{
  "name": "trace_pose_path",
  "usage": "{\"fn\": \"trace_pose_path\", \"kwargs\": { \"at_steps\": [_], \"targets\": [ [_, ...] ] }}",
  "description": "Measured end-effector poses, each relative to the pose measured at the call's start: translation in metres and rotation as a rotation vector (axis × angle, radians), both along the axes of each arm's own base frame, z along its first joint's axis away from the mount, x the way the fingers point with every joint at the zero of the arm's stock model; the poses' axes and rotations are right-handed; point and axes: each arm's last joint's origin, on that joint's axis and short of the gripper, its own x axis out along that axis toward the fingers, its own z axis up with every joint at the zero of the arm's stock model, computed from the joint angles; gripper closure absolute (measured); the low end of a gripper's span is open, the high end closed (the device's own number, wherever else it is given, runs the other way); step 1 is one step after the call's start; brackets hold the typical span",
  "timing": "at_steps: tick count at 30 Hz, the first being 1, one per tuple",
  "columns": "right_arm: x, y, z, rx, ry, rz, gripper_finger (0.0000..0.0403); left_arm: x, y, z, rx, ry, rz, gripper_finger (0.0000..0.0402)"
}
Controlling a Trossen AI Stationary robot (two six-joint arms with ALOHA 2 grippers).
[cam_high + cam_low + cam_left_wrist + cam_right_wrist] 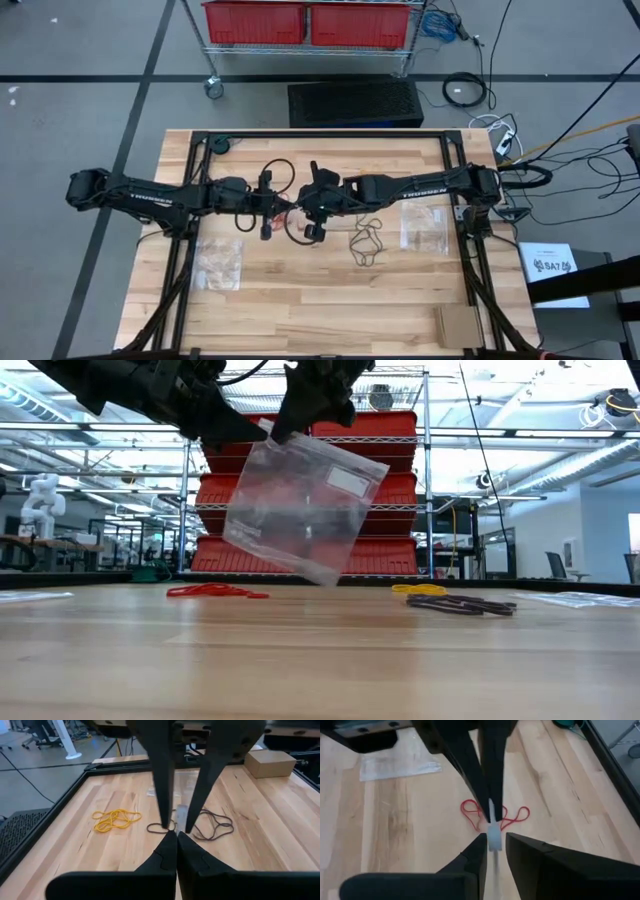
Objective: Sort rubber bands
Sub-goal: Open the top right transparent zip bag
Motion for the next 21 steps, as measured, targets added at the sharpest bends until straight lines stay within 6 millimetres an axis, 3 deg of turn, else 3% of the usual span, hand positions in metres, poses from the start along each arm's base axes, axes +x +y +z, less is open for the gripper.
{"fn": "trace_pose_path", "kwargs": {
  "at_steps": [8,21],
  "targets": [
    [-0.0004,0.0001,0.0001,-0.002,0.002,-0.001,0.0395,-0.0001,0.0002,-0.0004,0.000,0.005,0.001,0.0401],
    [-0.0047,0.0007,-0.0031,0.005,0.056,-0.014,0.0391,-0.0001,0.0006,-0.0003,0.005,0.003,0.019,0.0402]
  ]
}}
